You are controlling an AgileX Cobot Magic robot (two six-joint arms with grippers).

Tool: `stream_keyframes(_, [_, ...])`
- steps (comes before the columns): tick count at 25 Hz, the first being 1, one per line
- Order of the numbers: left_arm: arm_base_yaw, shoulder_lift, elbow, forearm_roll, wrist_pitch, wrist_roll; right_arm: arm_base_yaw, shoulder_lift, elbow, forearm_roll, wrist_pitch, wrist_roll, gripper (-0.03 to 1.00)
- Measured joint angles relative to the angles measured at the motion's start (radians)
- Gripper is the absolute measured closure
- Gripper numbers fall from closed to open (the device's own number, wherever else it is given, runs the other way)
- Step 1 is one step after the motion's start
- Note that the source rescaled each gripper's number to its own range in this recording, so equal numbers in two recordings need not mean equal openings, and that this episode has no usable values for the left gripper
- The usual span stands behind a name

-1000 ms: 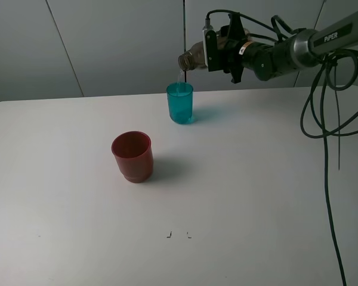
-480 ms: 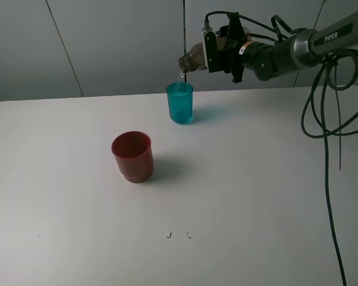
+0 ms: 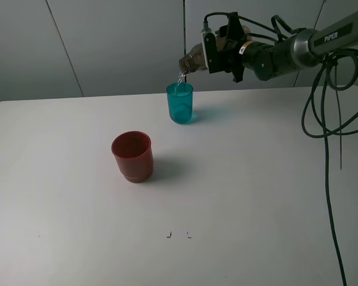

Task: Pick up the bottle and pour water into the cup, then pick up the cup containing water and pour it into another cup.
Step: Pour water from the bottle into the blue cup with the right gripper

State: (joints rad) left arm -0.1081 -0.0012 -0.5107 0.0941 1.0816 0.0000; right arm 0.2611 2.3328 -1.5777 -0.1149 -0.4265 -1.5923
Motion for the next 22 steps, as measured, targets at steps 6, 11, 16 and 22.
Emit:
stream_keyframes(6, [0.0,0.0,0.0,0.0,0.0,0.0,0.0,0.0,0.0,0.0,-0.002,-0.006,0.96])
stream_keyframes(11, [0.0,0.0,0.0,0.0,0.0,0.0,0.0,0.0,0.0,0.0,-0.002,-0.033,0.96])
stream_keyframes(16, [0.0,0.0,0.0,0.0,0.0,0.0,0.0,0.0,0.0,0.0,-0.004,-0.044,0.96])
stream_keyframes(22, [0.0,0.0,0.0,0.0,0.0,0.0,0.0,0.0,0.0,0.0,-0.018,-0.054,0.96])
